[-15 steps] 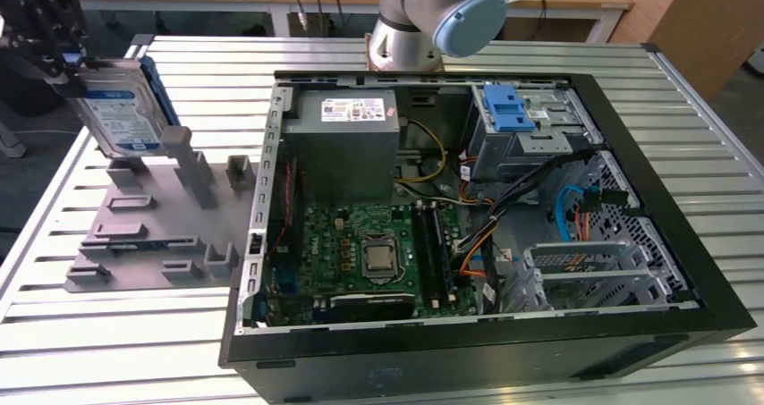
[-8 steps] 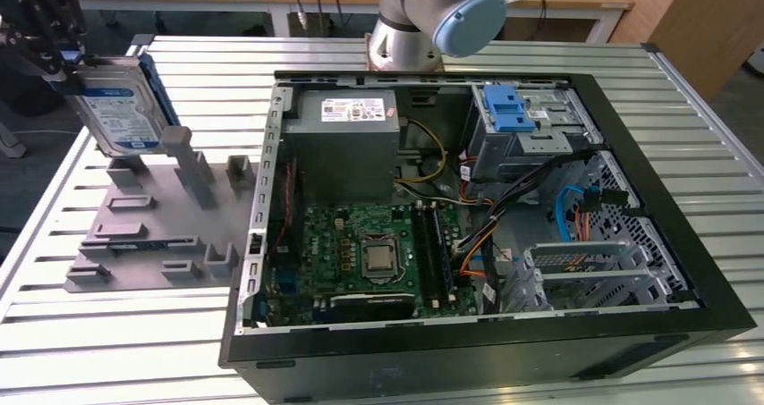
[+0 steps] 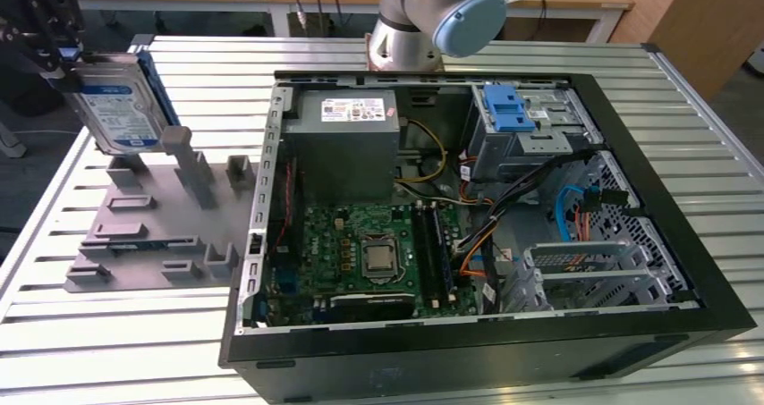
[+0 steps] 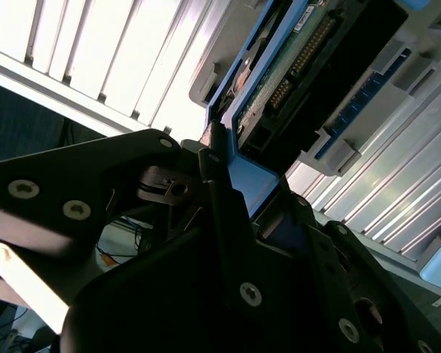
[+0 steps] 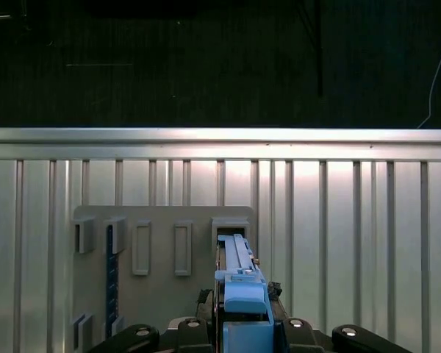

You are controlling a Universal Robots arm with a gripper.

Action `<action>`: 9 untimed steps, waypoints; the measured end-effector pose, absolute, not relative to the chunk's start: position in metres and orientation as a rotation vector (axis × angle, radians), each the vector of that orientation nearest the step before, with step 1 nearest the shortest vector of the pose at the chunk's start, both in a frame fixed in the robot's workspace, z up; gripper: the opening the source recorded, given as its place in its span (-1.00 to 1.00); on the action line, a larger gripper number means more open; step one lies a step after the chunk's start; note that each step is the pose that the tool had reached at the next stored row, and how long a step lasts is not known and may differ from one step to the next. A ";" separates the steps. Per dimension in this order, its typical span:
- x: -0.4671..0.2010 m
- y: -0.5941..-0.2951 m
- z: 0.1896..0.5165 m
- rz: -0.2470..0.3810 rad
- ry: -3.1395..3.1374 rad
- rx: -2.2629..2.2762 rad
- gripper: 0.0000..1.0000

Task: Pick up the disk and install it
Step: 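Pick up the disk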

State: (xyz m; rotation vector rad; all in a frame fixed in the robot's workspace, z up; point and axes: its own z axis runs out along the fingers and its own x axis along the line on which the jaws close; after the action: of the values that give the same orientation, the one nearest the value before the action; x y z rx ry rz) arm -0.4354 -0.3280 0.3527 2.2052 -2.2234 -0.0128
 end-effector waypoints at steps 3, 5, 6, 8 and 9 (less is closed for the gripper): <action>-0.435 -0.328 0.354 -0.013 -2.223 2.205 -0.27; -0.435 -0.328 0.355 -0.013 -2.223 2.205 -0.27; -0.435 -0.328 0.356 -0.013 -2.223 2.205 -0.27; -0.435 -0.328 0.357 -0.013 -2.223 2.205 -0.27; -0.435 -0.328 0.358 -0.013 -2.223 2.205 -0.27</action>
State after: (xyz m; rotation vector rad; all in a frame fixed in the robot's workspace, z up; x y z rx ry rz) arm -0.4354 -0.3280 0.3577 2.2052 -2.2234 -0.0128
